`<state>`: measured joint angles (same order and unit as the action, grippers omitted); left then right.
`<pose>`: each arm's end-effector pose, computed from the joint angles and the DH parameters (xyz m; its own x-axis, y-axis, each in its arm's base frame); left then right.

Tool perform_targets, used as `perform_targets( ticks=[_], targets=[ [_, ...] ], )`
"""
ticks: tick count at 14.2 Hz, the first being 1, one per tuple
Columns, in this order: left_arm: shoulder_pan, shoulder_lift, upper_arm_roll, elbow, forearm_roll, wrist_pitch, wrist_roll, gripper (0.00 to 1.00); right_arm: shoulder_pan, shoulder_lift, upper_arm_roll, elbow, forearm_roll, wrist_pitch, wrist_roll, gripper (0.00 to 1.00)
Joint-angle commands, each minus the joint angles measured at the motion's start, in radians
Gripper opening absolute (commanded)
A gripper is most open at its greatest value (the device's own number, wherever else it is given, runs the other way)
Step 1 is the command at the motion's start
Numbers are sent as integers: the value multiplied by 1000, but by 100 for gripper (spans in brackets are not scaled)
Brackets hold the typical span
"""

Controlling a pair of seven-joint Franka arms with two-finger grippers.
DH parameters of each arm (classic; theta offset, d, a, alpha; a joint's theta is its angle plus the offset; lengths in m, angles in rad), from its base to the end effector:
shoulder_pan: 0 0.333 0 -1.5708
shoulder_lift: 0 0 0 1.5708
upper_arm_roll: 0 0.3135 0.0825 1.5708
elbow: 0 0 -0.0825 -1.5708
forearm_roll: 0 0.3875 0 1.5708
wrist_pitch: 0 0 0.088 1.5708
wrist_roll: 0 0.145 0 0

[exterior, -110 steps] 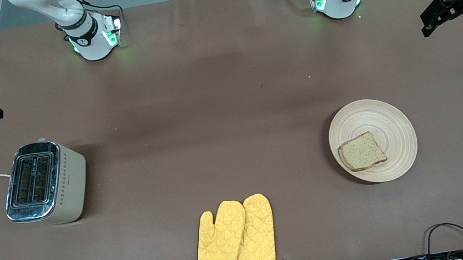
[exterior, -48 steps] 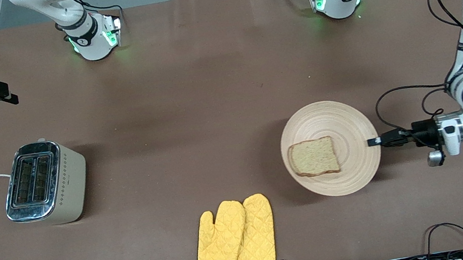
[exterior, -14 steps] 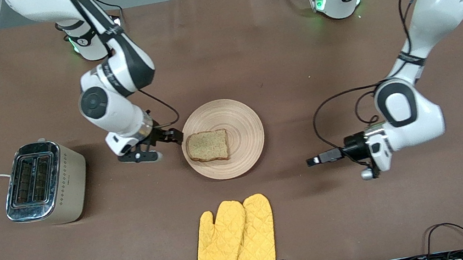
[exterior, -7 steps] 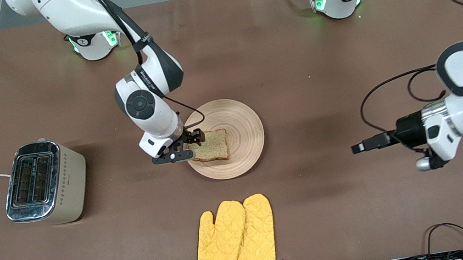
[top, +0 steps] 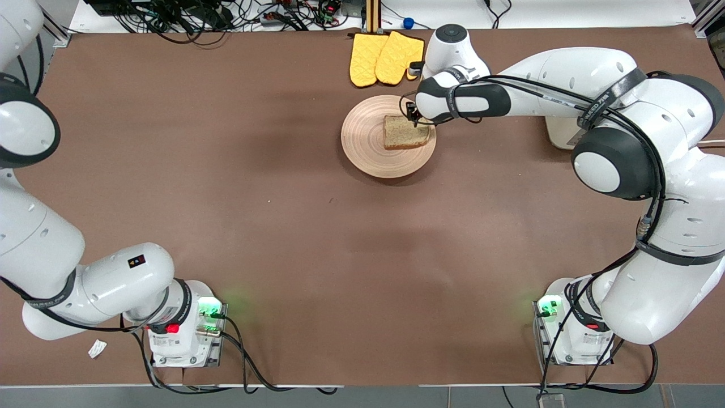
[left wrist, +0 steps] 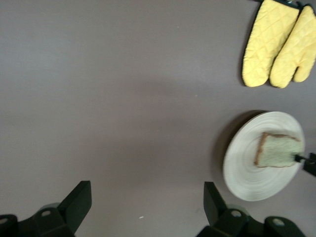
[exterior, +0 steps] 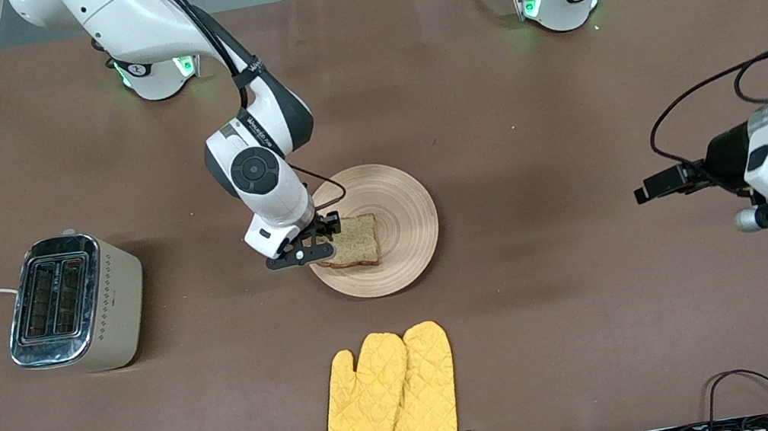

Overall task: Move plate and put bread in toaster
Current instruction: 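Withdraw the left gripper while the right gripper reaches the bread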

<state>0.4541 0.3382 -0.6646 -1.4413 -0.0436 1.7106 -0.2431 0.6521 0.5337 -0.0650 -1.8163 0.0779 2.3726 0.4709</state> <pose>0.6406 -0.0900 0.4933 0.9964 0.0591 -0.0615 0.0722 -0.9684 0.2389 0.5433 0.3670 0.2050 0.9975 0.0700 0.0110 0.0704 -0.9970 -0.0308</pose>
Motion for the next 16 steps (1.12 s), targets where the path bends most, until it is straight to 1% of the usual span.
perform_targets(
  ticks=[1,3,4,5,6,8,9,11,14,16],
  targets=[
    [-85,-135,89,-16,79,-77,1,100,11,12,-10,9,-21,5,22,56],
    [-249,-209,294,-16,70,-103,48,100,11,15,-10,8,-21,14,22,50],
    [-331,-244,383,-19,68,-121,80,100,11,17,-10,8,-23,14,22,49],
    [-378,-266,440,-21,67,-152,96,100,11,20,-10,6,-23,16,22,49],
    [-409,-290,482,-27,64,-190,97,100,11,23,-12,6,-24,16,22,48],
    [-481,-330,586,-45,33,-215,107,100,11,28,-10,5,-35,25,22,47],
    [-501,-350,617,-59,28,-217,117,100,11,29,-10,3,-35,25,22,46],
    [-497,-367,619,-68,28,-238,140,100,9,34,-12,2,-36,28,22,44],
    [-496,-367,616,-68,30,-247,143,100,14,40,-10,2,-43,33,22,28],
    [-497,-369,614,-68,31,-249,142,100,26,54,-12,0,-44,49,23,22]
  ],
)
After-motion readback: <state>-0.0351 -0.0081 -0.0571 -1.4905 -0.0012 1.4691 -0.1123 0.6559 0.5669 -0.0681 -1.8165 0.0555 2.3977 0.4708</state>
